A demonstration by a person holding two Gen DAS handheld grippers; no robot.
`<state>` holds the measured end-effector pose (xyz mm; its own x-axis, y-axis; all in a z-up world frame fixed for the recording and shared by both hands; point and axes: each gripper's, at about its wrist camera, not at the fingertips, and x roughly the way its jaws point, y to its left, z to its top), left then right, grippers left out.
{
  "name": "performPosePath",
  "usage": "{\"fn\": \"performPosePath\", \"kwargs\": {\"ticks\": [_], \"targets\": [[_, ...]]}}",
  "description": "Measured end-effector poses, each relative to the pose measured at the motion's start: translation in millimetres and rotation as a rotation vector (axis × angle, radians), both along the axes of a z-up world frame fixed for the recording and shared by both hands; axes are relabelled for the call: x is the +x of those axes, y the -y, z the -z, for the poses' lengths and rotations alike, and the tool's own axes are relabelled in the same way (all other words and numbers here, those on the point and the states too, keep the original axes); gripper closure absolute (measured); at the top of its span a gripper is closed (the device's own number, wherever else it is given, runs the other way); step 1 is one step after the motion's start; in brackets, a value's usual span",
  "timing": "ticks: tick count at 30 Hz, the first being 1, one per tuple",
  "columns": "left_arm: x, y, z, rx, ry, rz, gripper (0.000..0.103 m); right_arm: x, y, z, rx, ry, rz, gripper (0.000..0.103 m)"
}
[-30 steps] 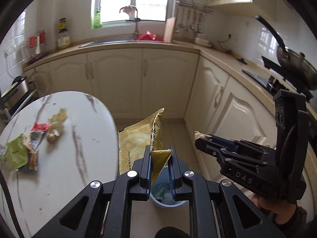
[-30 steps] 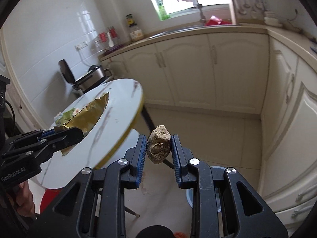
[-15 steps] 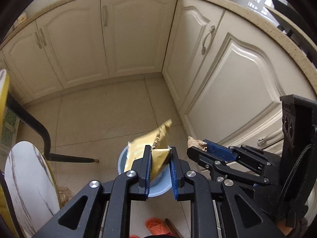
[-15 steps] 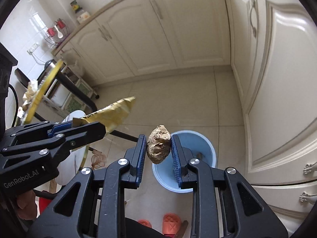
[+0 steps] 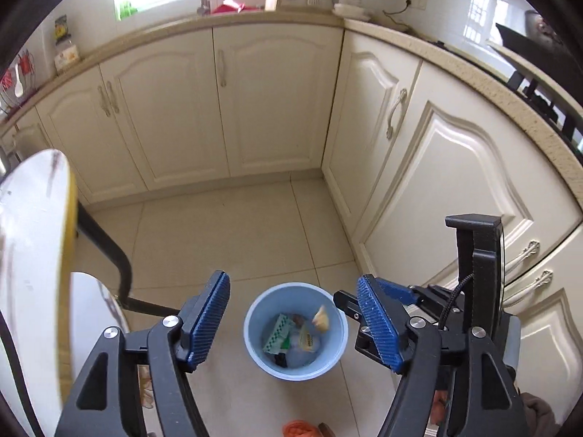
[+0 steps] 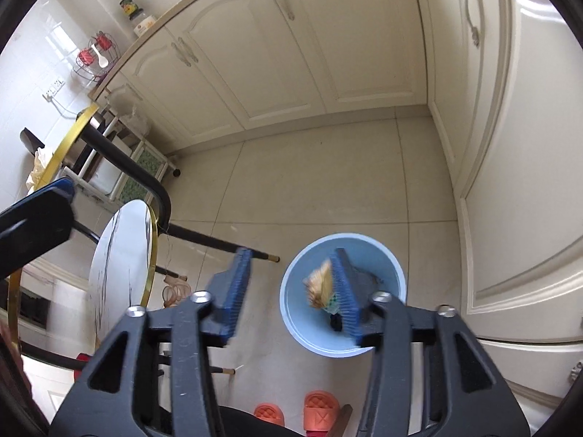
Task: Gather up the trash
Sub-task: 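Move both tools back over the table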
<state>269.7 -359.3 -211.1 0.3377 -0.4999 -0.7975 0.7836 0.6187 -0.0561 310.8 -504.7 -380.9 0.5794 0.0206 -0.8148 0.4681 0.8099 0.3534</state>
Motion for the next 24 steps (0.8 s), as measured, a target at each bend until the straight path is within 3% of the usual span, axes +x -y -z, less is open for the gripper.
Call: {"fn": "performPosePath", "kwargs": {"ticks": [2,6,8,12,13,18,20,24], "targets": [[-18.6,-15.7,-17.7,-0.026,0.029,-0.011,0.033,-5.6,-6.2,-14.4,-0.023,0.016,0.010,0.051],[-65.0,-66.9,-57.9,-0.083,0.100,-0.049,0.021,-19.5,-27.2,-60.3,-0.082,0.082,0.010,0.044],[-88.4,-93.8,-78.6,-0.106,0.155,-0.083,0.018,-26.4,-43.8,-87.4,-0.118,0.129,0.001,0.032],[-129.0,-150.9,-107.5,-0.120,0.260,-0.216,0.008,-34.6,-86.8,-140.3,-0.181,0.213,-0.066,0.025],[-137.4,-165.5,-112.8,-0.119,0.278,-0.249,0.007,-36.4,-99.3,-153.3,-0.201,0.235,-0.081,0.019],[-170.8,-243.4,-135.5,-0.150,0.324,-0.382,0.002,-36.7,-155.0,-200.3,-0.256,0.320,-0.167,0.014],[-184.3,-276.1,-140.6,-0.149,0.336,-0.436,0.001,-30.8,-176.8,-212.0,-0.278,0.334,-0.206,0.010],[-196.6,-326.2,-141.8,-0.156,0.315,-0.539,0.001,-11.6,-221.3,-221.7,-0.294,0.334,-0.287,0.010]]}}
